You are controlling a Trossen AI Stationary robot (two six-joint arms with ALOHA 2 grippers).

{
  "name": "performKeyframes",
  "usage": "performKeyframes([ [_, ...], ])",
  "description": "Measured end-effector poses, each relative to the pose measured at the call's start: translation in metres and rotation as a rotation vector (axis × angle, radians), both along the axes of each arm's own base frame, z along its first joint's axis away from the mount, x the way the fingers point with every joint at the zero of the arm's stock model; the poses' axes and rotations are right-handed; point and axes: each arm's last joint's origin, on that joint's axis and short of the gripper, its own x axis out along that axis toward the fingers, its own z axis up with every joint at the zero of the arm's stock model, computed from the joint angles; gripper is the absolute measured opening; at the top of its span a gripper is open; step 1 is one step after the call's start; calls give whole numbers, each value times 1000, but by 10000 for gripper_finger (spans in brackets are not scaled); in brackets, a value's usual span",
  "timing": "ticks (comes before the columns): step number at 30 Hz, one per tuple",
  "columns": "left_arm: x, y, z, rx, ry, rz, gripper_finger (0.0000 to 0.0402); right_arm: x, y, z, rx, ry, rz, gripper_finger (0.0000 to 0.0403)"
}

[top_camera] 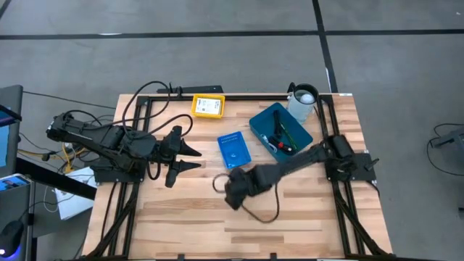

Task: Pick and place items into bin
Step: Put the pink charger adapter into the blue bin

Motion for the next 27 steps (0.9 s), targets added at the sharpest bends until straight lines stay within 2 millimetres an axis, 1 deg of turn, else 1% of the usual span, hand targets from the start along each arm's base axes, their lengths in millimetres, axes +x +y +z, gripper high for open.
performKeyframes([
  [4,0,0,0,0,0,0,158,5,-33,18,-52,-46,6,177],
  [8,0,0,0,-2,0,1,158,9,-67,30,-103,-71,-11,177],
  [10,0,0,0,-5,0,2,158,10,-82,33,-115,-75,-16,177],
  [13,0,0,0,-5,3,2,158,13,-100,33,-119,-68,-24,179],
  [16,0,0,-1,-2,9,2,158,14,-114,32,-122,-58,-37,188],
  [20,0,0,-1,-2,9,2,158,14,-128,32,-130,-55,-57,192],
  [23,0,0,-1,-2,9,2,158,15,-135,32,-141,-62,-56,193],
  [27,-1,0,-2,1,20,2,158,17,-139,32,-141,-81,-58,196],
])
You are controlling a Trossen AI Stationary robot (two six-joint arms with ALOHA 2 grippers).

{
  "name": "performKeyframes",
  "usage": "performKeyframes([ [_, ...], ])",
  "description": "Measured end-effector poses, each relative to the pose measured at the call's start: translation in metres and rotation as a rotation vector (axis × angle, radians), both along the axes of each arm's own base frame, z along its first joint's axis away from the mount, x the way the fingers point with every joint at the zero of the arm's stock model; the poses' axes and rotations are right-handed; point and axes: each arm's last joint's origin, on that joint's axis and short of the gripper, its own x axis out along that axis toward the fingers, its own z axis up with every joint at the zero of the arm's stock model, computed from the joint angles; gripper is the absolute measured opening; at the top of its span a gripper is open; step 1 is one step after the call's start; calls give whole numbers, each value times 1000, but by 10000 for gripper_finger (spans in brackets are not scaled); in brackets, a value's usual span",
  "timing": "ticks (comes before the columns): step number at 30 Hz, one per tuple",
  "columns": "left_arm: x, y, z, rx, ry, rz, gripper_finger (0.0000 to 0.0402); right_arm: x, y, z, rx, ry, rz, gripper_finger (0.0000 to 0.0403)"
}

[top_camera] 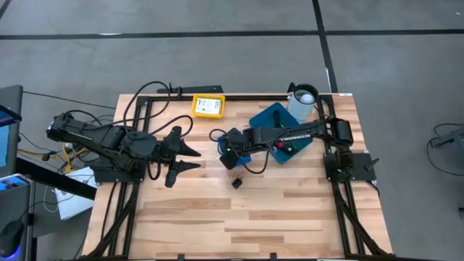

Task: Pick and place items into bin
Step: Put the pink charger adapter into the blue bin, then put the black charger adapter into the blue bin

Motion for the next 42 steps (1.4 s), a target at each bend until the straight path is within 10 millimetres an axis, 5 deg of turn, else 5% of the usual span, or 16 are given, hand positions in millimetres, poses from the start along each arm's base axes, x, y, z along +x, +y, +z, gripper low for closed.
performKeyframes([
  [18,-2,1,-4,8,47,4,158,-5,8,9,-36,12,104,239],
  [30,15,-5,-21,-49,156,-20,158,-85,39,74,-97,275,246,203],
  [36,48,-5,-54,-92,319,30,158,-123,47,99,-208,382,280,191],
  [42,84,-8,-95,-113,459,96,158,-138,55,109,-260,401,325,187],
])
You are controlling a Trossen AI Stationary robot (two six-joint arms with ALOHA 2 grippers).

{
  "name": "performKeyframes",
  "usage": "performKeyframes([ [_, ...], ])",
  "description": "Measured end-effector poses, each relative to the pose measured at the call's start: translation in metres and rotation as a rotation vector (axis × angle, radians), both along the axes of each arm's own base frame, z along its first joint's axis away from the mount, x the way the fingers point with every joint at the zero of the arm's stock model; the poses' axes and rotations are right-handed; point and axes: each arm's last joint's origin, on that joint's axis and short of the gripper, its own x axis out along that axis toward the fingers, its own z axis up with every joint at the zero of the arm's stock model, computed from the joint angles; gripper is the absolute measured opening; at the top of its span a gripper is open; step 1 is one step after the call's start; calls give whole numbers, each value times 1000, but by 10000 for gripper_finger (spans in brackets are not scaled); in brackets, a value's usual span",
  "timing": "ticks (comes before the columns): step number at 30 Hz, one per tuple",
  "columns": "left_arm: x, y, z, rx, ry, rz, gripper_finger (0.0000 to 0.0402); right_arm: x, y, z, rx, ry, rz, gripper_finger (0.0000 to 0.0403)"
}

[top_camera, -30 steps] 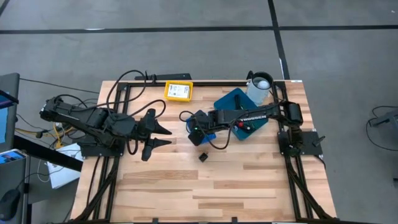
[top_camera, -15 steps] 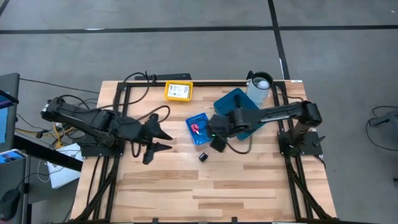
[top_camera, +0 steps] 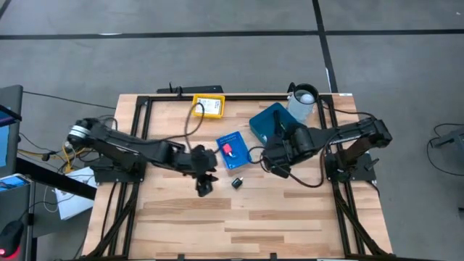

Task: Pick and place items into bin
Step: Put the black charger adapter into the blue bin

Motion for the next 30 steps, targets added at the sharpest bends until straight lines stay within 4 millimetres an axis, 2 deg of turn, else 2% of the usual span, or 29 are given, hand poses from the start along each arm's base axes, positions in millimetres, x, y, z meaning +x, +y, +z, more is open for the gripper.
performKeyframes([
  [8,42,-13,-46,-162,48,-30,182,-5,16,0,-5,28,134,188],
  [13,56,-18,-63,-254,63,-8,207,-7,20,2,-6,50,213,187],
  [22,66,-18,-60,-258,-43,37,227,-21,15,17,-2,30,321,180],
  [30,69,-16,-44,-148,-46,100,227,-57,5,48,18,-107,331,172],
])
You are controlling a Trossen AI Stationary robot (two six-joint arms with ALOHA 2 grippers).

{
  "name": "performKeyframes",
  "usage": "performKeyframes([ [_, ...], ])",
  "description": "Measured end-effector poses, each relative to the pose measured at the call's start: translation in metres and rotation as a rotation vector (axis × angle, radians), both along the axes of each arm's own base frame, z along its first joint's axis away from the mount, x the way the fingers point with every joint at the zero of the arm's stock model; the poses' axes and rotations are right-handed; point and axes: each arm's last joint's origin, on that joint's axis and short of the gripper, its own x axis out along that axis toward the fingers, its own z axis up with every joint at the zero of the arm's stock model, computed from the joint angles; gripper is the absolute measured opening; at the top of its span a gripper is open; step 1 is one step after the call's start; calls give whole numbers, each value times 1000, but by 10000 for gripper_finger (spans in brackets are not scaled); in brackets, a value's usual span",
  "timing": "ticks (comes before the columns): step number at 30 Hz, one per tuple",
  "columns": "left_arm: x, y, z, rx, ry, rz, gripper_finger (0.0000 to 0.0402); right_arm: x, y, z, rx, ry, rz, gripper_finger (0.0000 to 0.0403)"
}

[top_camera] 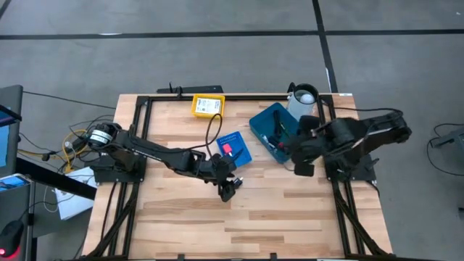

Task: Pick and place items into bin
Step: Put the black charger adapter into the blue bin

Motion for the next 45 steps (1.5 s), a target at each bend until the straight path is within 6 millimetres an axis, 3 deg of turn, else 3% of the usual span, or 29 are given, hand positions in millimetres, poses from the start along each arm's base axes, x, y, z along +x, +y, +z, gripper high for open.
performKeyframes([
  [6,2,2,-3,27,51,42,227,-22,-6,15,62,-70,-2,172],
  [14,32,0,-10,35,189,53,227,-37,-10,24,79,-115,17,172],
  [24,65,-4,-8,101,364,30,226,-39,-9,25,88,-105,59,172],
  [30,74,2,-21,110,459,40,226,-39,-9,25,83,-97,85,172],
  [45,80,10,-29,81,466,48,226,-39,-9,25,74,-90,110,172],
])
